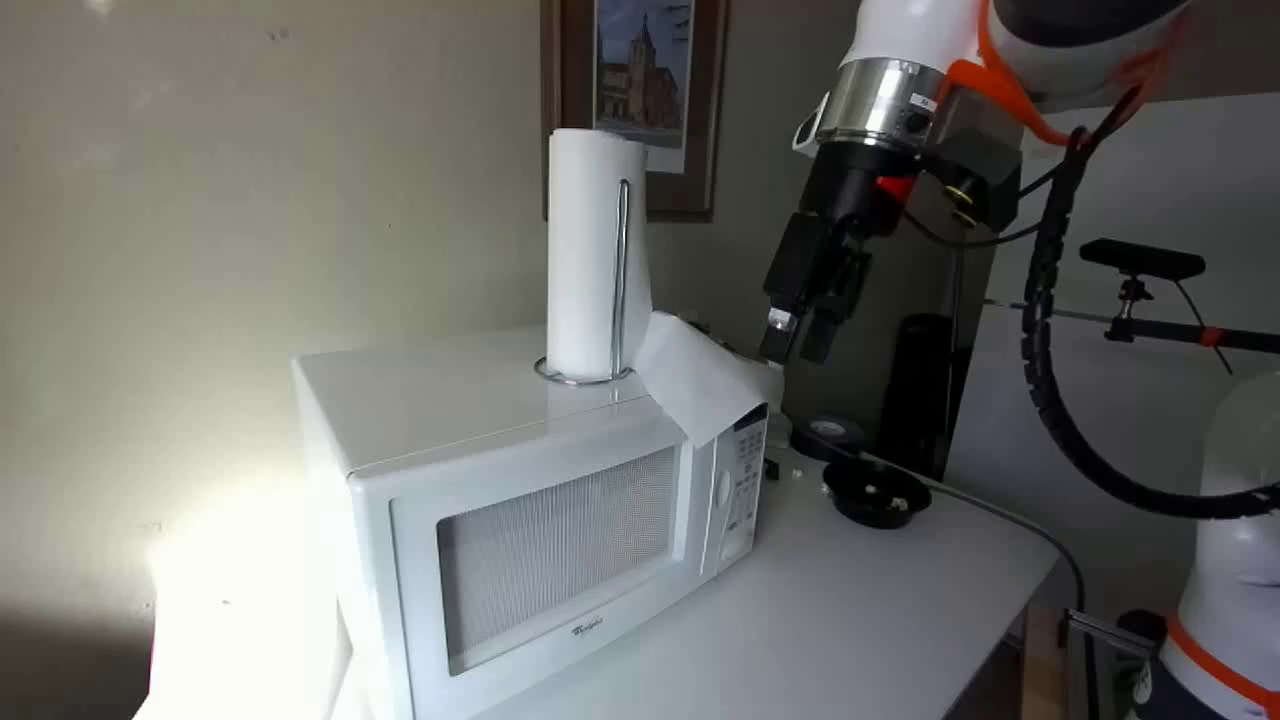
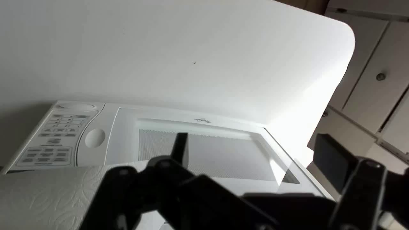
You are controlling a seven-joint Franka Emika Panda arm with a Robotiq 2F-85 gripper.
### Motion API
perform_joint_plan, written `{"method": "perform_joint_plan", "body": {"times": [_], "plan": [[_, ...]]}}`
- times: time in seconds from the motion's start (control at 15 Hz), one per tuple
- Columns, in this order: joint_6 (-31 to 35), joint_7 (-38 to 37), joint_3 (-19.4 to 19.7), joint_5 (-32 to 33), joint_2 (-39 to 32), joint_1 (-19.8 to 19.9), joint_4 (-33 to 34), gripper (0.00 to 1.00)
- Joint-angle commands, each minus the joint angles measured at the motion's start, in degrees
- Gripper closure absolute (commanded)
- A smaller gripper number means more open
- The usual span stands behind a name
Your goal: Tear one napkin from the roll.
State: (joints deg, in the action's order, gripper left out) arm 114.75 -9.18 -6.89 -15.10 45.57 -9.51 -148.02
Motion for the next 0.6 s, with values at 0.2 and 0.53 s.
{"method": "perform_joint_plan", "body": {"times": [0.2,0.53], "plan": [[-0.3,0.3,-0.4,-0.3,0.0,0.6,0.2,0.0],[3.3,-0.5,0.3,1.7,-2.4,3.8,1.5,0.0]]}}
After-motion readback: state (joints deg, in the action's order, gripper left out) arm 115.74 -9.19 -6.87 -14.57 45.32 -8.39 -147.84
